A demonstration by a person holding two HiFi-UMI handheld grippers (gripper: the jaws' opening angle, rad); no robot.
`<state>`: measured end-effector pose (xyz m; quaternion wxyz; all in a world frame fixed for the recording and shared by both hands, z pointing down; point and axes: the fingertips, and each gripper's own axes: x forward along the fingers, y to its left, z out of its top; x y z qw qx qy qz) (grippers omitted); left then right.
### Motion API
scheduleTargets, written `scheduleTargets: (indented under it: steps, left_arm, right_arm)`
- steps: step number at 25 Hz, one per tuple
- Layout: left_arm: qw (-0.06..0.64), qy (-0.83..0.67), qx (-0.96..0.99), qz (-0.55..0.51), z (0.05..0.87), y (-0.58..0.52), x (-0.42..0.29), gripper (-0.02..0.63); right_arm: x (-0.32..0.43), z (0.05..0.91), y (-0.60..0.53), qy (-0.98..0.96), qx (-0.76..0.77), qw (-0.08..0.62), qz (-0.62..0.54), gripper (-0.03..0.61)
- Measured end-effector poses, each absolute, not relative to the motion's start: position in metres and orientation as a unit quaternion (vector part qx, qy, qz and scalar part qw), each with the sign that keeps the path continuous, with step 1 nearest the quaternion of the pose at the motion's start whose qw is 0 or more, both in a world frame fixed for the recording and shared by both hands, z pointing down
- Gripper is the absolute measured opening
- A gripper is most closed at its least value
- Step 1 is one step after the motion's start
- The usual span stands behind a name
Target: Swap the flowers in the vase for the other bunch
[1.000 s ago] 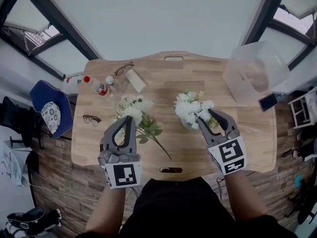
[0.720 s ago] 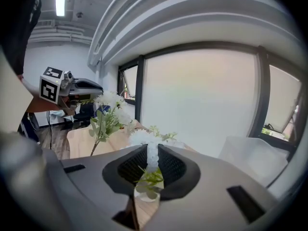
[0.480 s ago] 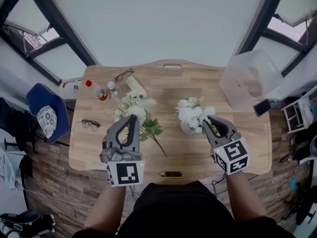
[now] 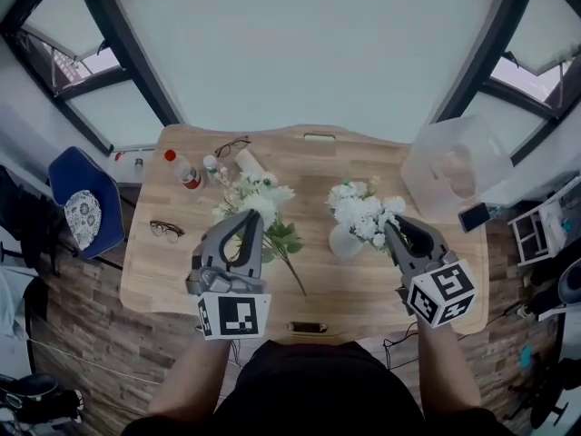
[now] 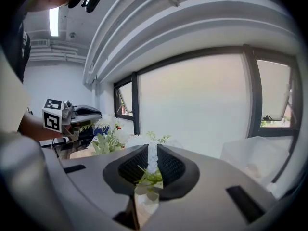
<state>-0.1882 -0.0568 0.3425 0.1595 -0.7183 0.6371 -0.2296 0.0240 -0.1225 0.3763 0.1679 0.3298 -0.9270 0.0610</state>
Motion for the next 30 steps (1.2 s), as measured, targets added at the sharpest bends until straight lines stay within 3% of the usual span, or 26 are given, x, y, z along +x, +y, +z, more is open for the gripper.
scheduleTargets:
  steps: [21, 30]
  left_arm:
    - [0.245, 0.631, -0.709, -0.198, 0.263, -0.085, -0.168, 0.023]
    - [0.271, 0.617, -0.714, -0.191, 0.245, -0.095, -0.160, 0.023]
  right_arm:
    - [0.074, 0.240, -0.123, -0.930, 0.367, 0.029, 0.025, 0.075]
    - [0.103, 0.229, -0.122, -0.911, 0.411, 0.025, 0.003, 0.075]
